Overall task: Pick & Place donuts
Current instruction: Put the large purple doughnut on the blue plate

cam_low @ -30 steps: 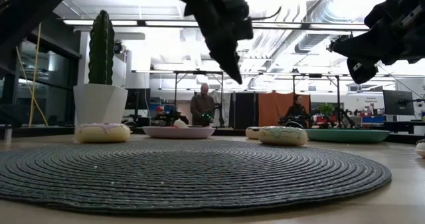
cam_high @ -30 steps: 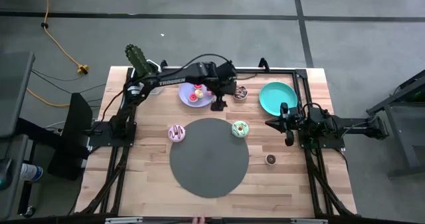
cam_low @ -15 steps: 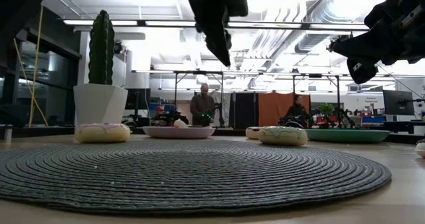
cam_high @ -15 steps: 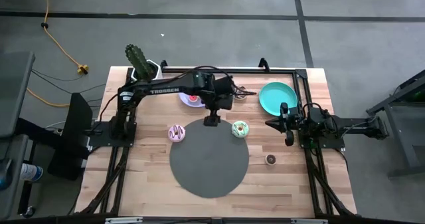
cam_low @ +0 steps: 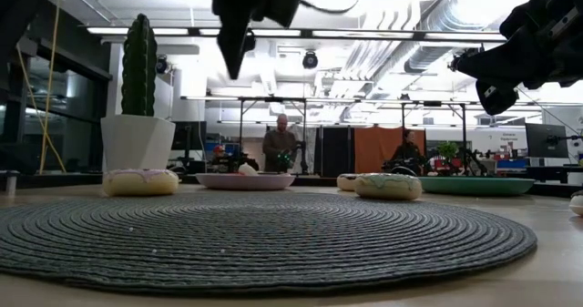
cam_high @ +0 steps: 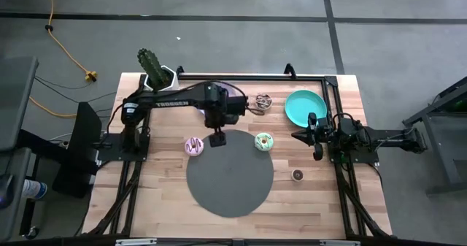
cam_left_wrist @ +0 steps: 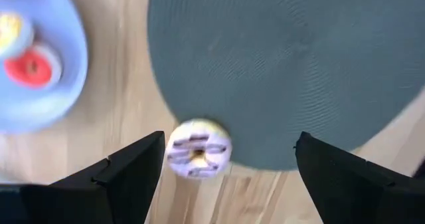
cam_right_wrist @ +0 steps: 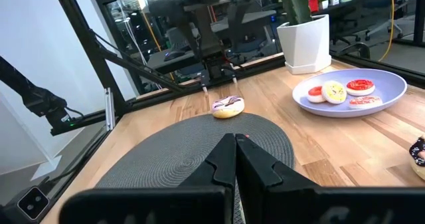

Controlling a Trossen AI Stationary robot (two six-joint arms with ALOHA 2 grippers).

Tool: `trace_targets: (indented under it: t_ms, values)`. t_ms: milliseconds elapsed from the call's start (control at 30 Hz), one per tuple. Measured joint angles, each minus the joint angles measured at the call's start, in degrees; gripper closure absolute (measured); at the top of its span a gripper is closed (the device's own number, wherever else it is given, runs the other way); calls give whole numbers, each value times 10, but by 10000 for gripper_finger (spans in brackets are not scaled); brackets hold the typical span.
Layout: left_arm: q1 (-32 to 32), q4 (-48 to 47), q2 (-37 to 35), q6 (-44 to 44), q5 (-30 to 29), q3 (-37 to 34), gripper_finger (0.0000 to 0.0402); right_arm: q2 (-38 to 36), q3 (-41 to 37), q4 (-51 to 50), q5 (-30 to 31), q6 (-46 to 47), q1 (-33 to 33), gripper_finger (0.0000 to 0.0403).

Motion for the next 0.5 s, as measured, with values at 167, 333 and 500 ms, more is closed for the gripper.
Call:
trace_targets:
  t_ms: [167, 333, 500]
  values:
    - [-20, 9, -33, -45, -41, -64, 74, 0, 0, 0, 0, 0, 0, 402]
    - [-40, 87, -102, -78, -86, -192, 74, 0, 0, 0, 0, 0, 0, 402]
    - [-47, 145, -168, -113, -87, -314, 74, 1, 0, 0, 0, 0, 0, 402]
